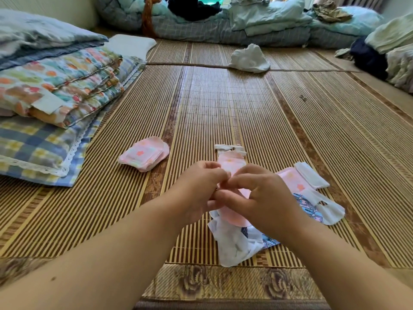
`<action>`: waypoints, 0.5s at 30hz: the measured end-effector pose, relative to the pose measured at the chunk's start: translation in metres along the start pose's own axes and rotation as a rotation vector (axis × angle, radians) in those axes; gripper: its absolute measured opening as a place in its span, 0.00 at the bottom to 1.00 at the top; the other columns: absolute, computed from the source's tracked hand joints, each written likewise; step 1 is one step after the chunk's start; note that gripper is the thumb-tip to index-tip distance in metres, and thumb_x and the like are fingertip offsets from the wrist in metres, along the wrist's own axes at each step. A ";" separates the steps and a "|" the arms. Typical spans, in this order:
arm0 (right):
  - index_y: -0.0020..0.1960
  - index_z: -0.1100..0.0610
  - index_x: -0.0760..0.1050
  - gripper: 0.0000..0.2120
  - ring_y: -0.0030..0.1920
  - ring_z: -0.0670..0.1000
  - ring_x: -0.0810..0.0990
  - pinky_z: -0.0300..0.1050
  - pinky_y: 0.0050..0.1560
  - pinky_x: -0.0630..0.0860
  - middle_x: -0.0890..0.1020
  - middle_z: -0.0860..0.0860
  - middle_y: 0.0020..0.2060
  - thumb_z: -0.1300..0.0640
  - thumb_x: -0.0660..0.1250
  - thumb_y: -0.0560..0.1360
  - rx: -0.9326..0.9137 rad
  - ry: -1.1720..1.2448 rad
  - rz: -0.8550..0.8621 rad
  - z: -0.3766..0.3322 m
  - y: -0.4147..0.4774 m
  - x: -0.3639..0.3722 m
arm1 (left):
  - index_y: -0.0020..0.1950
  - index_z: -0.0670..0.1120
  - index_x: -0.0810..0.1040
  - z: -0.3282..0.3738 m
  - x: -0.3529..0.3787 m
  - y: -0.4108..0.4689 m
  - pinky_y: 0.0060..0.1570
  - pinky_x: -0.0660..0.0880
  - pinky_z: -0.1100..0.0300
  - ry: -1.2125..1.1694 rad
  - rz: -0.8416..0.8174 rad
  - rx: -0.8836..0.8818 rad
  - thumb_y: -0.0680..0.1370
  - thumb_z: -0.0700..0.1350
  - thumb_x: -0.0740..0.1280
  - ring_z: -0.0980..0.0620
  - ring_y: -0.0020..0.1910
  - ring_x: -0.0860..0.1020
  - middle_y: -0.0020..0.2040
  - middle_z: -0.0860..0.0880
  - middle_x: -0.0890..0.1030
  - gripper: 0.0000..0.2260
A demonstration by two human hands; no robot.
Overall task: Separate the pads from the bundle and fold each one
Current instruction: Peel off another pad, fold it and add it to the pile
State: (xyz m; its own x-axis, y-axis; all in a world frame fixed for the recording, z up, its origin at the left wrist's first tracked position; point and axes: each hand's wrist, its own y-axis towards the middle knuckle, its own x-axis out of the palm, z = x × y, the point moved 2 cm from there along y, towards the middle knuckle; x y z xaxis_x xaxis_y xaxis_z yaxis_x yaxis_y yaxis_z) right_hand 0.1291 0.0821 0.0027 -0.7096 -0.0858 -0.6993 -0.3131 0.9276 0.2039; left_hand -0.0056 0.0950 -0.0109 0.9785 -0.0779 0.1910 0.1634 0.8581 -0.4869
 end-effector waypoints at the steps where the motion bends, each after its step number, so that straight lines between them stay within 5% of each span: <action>1: 0.45 0.49 0.84 0.12 0.43 0.43 0.79 0.38 0.43 0.76 0.79 0.43 0.42 0.43 0.70 0.67 -0.004 0.019 -0.025 -0.001 0.000 0.000 | 0.57 0.40 0.75 0.000 -0.002 0.001 0.34 0.78 0.57 -0.018 -0.004 -0.018 0.77 0.37 0.64 0.47 0.41 0.80 0.47 0.40 0.79 0.09; 8: 0.47 0.50 0.83 0.12 0.46 0.39 0.78 0.29 0.47 0.70 0.80 0.42 0.45 0.44 0.70 0.69 0.043 -0.050 0.067 0.015 0.006 -0.014 | 0.54 0.33 0.74 0.024 -0.029 0.002 0.35 0.82 0.58 -0.224 0.119 0.061 0.78 0.33 0.60 0.44 0.42 0.81 0.48 0.37 0.80 0.07; 10: 0.53 0.50 0.81 0.15 0.49 0.42 0.76 0.34 0.47 0.70 0.79 0.45 0.50 0.44 0.69 0.70 0.148 -0.166 0.020 0.030 0.008 -0.020 | 0.49 0.35 0.75 0.034 -0.051 0.004 0.35 0.82 0.59 -0.291 0.213 0.149 0.77 0.35 0.63 0.46 0.40 0.83 0.47 0.38 0.81 0.04; 13: 0.65 0.48 0.73 0.25 0.60 0.48 0.72 0.45 0.59 0.69 0.75 0.49 0.63 0.41 0.68 0.71 0.335 -0.344 -0.136 0.058 0.006 -0.020 | 0.54 0.35 0.76 0.039 -0.087 0.010 0.42 0.82 0.57 -0.427 0.336 0.199 0.73 0.39 0.67 0.46 0.46 0.84 0.51 0.38 0.82 0.12; 15: 0.70 0.47 0.67 0.31 0.68 0.51 0.67 0.51 0.68 0.65 0.71 0.50 0.68 0.38 0.67 0.69 0.395 -0.428 -0.237 0.070 0.004 -0.017 | 0.57 0.35 0.74 0.038 -0.108 0.017 0.32 0.80 0.62 -0.525 0.422 0.220 0.78 0.38 0.63 0.50 0.39 0.85 0.48 0.40 0.81 0.11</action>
State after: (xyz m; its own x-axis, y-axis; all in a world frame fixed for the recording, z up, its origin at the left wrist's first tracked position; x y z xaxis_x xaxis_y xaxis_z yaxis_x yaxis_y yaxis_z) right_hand 0.1841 0.1126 -0.0328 -0.3082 -0.2284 -0.9235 -0.1162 0.9725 -0.2017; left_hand -0.1129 0.1379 -0.0073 0.7534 0.4915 0.4369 -0.2999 0.8481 -0.4369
